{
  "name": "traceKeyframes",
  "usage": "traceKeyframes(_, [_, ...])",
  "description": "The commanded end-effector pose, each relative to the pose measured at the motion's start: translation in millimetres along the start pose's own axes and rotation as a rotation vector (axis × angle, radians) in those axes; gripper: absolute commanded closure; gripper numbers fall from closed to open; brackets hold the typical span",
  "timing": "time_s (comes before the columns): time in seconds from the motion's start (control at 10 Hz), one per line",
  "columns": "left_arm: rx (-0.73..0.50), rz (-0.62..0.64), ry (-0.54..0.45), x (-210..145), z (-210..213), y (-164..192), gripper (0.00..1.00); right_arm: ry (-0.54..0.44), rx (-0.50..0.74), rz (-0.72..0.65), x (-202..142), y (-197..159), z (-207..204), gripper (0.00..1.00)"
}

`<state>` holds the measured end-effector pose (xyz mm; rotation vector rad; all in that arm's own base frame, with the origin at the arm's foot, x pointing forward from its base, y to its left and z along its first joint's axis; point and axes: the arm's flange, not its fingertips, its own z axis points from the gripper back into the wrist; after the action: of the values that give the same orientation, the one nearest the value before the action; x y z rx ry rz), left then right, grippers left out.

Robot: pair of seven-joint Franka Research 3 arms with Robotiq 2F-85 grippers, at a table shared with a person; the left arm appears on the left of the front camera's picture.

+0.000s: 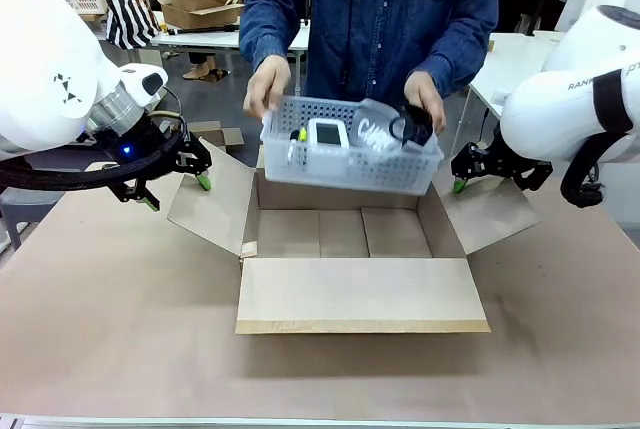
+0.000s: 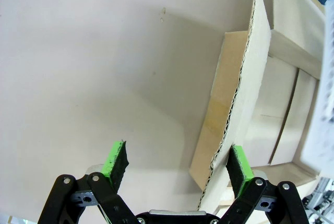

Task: Pack the gift set into the box.
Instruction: Lift both hands away from the flaps of the Package Box.

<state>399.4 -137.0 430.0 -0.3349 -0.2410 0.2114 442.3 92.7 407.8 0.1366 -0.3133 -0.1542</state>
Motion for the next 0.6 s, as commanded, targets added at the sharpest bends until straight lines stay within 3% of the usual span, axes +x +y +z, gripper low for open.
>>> traceKeyframes(0.0, [0.020,0.009,-0.001,0.9,2.5,-1.2,0.00,0.001,-0.020,-0.015,2.2,2.3,3.6,0.00])
traceKeyframes(0.5, [0.020,0.009,-0.001,0.9,2.5,-1.2,0.00,0.001,-0.020,-0.015,2.2,2.3,3.6,0.00])
